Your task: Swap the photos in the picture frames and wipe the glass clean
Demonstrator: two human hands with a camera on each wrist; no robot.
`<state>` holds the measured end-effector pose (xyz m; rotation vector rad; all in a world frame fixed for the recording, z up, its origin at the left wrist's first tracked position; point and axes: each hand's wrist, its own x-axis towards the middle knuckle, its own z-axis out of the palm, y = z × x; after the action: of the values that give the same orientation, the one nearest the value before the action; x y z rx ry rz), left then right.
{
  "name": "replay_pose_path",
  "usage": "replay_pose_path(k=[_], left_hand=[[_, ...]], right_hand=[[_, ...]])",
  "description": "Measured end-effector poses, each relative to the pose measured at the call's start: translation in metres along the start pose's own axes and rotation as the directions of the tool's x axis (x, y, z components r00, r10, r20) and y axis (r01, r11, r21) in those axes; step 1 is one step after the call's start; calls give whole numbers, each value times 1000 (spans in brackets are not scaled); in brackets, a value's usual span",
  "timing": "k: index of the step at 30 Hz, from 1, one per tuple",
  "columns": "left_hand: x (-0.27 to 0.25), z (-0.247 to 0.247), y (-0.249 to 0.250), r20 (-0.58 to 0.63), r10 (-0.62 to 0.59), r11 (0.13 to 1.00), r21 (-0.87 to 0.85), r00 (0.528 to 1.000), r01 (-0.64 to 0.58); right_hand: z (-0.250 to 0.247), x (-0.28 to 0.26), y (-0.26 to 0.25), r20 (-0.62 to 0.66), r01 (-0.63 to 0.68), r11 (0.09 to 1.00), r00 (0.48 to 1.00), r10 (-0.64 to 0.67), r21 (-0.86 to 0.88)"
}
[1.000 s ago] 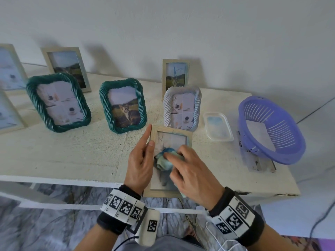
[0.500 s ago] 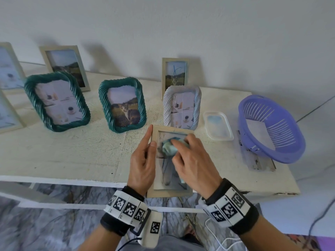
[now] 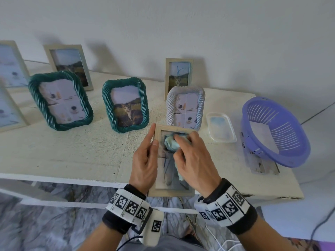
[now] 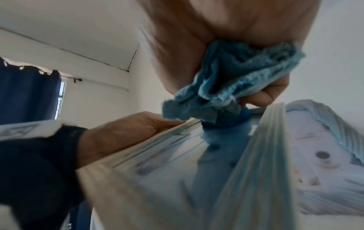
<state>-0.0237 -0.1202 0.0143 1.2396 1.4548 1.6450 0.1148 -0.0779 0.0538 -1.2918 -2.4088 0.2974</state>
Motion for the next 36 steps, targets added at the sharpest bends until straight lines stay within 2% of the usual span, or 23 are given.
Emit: replay_pose_path(k=[2,5,8,10,13,15,18,21,23,25,27,30,34,36], left_hand=[[4,-3,-1,-10,-31,999,-10,999,31],[10,-9,-6,18,-75,997,-18,997,76],[11,-8,-6,6,-78,996,-51,997,78],[11,-6,-7,0,-55,997,-53,998,55],[11,-2,-8,6,-62,997,-53,998,62],[11,0,-8,7,-68,997,-42,998,68],[12,0,-9,26,-51,999,-9,998,51],[12,-3,-8,10,-87,995,-51,996,87],[12,-1,-8,-1,-87,995,-47,996,87],[11,4,-7,5,-88,994,-65,996,88],[11,7,-6,10,-89,991,-98,996,89],[13,2,-8,32,-90,990,-109,995,93],[12,-4,-9,26,-138,983,-120,990,140],[11,-4,-11,13,-117,985,-124,993,118]], right_hand=[[-1,-6,-5,72,107,994,992,-107,7],[-3,-23,-5,196,248,969,950,-243,3],[-7,-31,7,244,346,938,911,-333,-14],[-10,-23,17,221,346,937,918,-329,-41],[-15,-3,23,143,210,973,970,-196,-92],[-12,-3,17,134,174,981,978,-162,-90],[-4,-24,7,220,279,960,939,-265,-33],[-6,-33,9,291,376,926,890,-352,-32],[-9,-20,15,248,361,930,910,-333,-75],[-12,-5,18,163,291,949,949,-270,-122],[-13,-1,14,135,246,957,965,-226,-153],[-9,-19,6,199,310,943,938,-283,-121],[-8,-42,14,313,474,879,842,-439,-42],[-11,-38,22,299,494,868,837,-458,-54]])
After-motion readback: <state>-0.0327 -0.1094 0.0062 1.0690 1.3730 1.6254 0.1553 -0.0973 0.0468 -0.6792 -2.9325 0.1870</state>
